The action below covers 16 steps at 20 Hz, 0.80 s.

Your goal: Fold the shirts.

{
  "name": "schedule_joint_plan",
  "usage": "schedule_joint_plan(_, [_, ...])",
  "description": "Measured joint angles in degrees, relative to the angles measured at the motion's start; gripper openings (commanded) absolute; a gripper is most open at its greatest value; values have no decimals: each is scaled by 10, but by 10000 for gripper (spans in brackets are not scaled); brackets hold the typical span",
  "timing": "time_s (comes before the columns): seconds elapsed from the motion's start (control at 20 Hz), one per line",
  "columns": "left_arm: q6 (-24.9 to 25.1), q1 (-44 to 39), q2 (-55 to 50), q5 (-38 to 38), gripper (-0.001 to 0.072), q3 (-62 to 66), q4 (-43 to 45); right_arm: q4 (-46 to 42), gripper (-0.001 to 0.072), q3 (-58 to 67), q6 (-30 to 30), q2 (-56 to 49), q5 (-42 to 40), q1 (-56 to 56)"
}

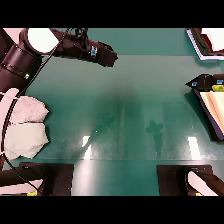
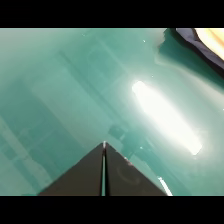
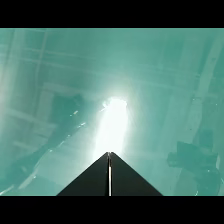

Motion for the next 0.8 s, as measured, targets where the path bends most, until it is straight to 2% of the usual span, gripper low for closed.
schedule_joint_plan(0.8, [-6, 4, 3, 12, 26, 5, -3, 0, 12, 0, 0, 0, 8, 1])
